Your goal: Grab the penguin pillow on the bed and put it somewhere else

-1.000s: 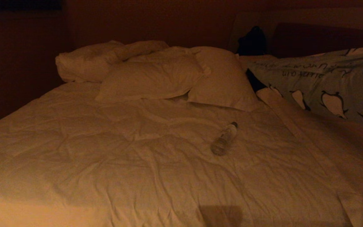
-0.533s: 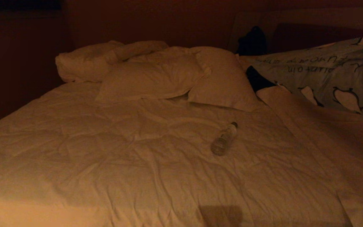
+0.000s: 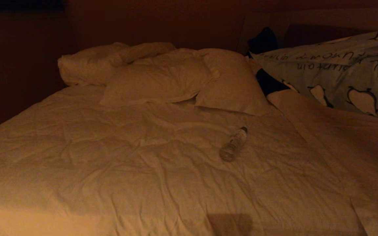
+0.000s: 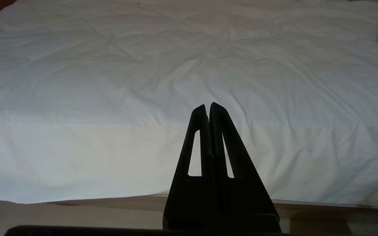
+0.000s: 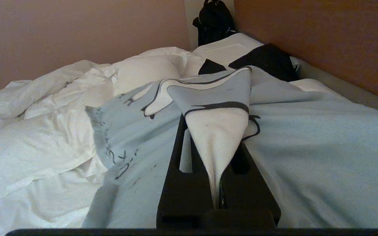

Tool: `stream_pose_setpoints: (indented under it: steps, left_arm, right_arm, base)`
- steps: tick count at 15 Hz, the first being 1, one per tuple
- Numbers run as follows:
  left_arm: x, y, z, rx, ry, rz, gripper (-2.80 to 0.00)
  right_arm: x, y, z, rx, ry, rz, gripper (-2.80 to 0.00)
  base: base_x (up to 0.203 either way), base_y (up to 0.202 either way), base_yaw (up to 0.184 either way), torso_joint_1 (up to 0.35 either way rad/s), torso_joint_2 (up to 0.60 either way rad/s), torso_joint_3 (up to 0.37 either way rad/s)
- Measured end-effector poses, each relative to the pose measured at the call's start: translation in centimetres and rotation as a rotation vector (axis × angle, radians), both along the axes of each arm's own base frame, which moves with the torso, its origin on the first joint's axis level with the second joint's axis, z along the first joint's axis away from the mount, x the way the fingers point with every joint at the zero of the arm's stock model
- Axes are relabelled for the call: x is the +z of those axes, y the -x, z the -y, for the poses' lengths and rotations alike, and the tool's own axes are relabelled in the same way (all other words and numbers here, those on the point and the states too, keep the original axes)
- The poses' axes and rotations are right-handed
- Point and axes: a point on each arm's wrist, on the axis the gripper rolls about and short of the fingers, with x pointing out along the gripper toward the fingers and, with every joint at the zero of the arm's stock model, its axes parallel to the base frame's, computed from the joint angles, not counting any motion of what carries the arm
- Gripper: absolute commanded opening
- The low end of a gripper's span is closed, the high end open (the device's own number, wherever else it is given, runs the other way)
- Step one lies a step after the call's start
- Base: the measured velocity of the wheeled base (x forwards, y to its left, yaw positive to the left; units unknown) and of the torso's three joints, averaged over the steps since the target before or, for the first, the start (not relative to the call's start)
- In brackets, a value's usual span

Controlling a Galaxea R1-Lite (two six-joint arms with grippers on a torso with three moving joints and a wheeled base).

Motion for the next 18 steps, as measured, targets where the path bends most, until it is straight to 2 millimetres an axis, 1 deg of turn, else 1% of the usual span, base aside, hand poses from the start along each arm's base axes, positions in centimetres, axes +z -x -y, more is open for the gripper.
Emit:
stream_pose_setpoints:
  steps: [14,16,18]
  left_arm:
    - [-0.01,0.0,0.0,0.0,0.0,-0.001,-2.8]
    - [-0.01,0.0,0.0,0.001,-0.001,-0.001,-2.8]
    - [0.0,0.0,0.0,0.0,0.0,0.0,-2.8]
  right_arm:
    - [-0.59,0.03,-0.58,0.026,0.023,-0.019,-2.8]
    - [-0.59,0.02,-0.58,0.027,0.022,-0.019,-2.8]
    - [-0.63,-0.01,-0.6,0.029,0.022,-0.021,-2.8]
  base:
    - [0.0,0.0,0.0,0.0,0.0,0.0]
    - [0.005,0.094,-0.007,-0.001,0.0,0.004]
    - [0.001,0.184,-0.001,0.001,0.0,0.003]
